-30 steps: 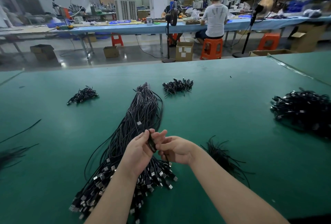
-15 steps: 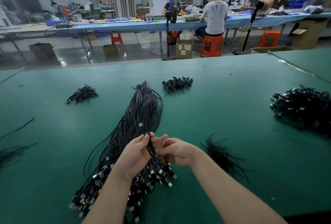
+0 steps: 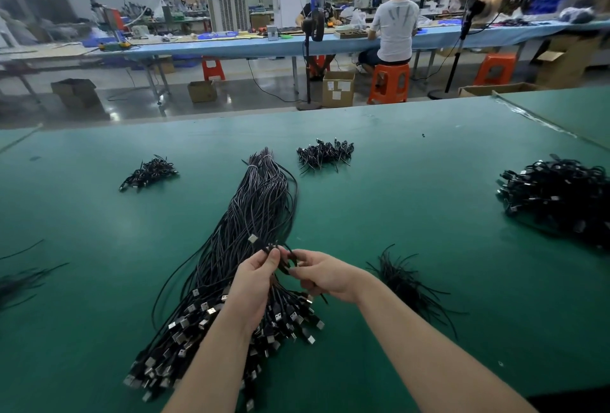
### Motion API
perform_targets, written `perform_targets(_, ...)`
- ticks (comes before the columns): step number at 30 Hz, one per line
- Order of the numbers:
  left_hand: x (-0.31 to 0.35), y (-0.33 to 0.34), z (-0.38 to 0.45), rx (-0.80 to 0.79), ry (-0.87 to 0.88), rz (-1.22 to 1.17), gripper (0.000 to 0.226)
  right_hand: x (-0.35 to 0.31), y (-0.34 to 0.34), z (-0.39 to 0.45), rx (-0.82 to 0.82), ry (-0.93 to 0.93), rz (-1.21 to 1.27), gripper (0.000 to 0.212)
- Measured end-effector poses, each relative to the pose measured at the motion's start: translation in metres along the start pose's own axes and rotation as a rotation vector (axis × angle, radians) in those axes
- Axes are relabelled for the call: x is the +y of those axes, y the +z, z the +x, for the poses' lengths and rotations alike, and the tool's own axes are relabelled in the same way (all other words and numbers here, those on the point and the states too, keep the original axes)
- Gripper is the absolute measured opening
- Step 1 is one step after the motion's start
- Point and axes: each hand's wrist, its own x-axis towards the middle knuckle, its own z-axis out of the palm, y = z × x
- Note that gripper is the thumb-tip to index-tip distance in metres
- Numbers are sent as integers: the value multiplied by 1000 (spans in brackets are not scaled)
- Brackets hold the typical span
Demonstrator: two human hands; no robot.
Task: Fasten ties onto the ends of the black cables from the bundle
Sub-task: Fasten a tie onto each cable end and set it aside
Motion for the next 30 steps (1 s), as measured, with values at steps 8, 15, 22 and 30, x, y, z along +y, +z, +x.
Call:
perform_targets(8,-12,-7,8,44,-53,-100,22,2,8,5,23,48,-172,9)
perform_targets(15,-18,-1,10,122,-65,41,22,15,17,10,51,78,-396,54)
perform_targets(22,-18,8,12,157,-83,243,18,25,14,17,69,74,-583,45)
perform_targets(30,-20,16,13,388,191,682,35,32,17,23,172,30,-546,30)
